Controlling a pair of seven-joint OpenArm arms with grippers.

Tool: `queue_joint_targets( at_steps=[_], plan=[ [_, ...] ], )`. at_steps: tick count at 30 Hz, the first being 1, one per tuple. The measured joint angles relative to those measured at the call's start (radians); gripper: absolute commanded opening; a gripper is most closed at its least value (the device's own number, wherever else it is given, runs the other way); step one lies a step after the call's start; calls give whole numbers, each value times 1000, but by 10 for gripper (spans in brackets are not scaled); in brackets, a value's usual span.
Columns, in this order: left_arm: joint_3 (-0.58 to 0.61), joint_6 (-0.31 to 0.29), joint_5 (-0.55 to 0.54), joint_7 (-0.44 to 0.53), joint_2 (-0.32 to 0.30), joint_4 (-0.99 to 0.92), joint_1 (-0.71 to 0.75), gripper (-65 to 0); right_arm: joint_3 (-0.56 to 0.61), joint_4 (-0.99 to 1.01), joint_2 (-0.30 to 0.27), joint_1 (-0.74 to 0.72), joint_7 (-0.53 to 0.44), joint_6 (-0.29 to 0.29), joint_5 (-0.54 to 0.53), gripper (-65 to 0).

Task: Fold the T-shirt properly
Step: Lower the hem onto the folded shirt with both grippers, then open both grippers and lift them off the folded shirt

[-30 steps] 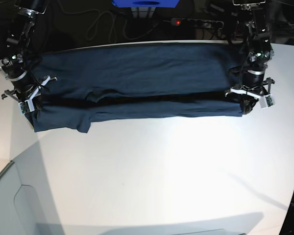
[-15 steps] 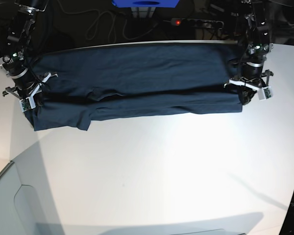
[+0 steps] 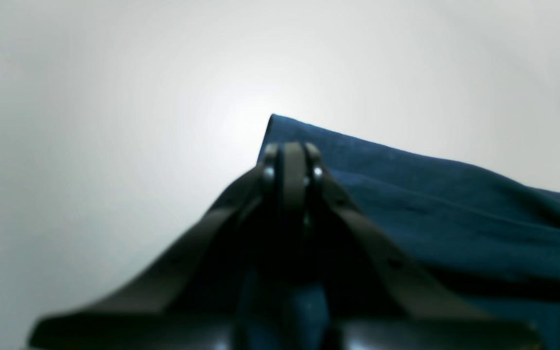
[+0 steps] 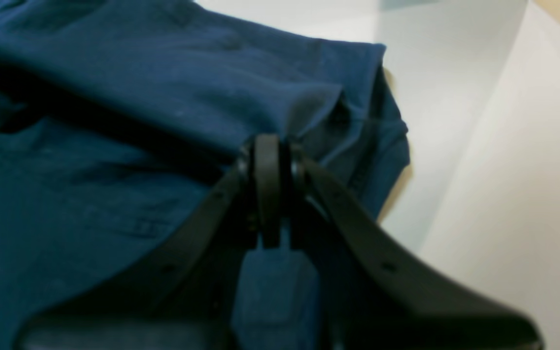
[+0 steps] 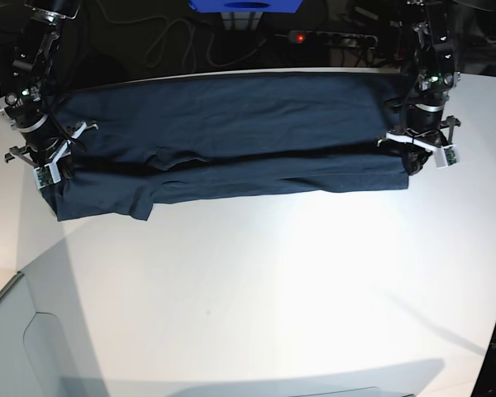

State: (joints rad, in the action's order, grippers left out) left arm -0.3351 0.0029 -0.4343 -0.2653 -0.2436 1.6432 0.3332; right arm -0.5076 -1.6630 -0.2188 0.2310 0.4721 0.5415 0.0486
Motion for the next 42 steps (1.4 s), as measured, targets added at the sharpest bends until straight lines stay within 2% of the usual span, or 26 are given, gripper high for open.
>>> queue_joint_targets(
  at_steps=[16, 30, 36, 42],
  plan=[
    [-1, -3, -2, -6, 2, 168, 97, -650, 2, 1, -3, 0, 3, 0, 0, -647],
    [-3, -3, 3, -3, -3, 127, 102, -650, 2, 1, -3, -3, 3, 0, 0, -647],
    [-80, -6, -3, -5, -2, 128, 102, -650, 0, 1, -6, -9, 4, 0, 0, -647],
    [-80, -6, -3, -6, 0, 127, 102, -650, 0, 1, -5, -9, 3, 0, 0, -647]
  ],
)
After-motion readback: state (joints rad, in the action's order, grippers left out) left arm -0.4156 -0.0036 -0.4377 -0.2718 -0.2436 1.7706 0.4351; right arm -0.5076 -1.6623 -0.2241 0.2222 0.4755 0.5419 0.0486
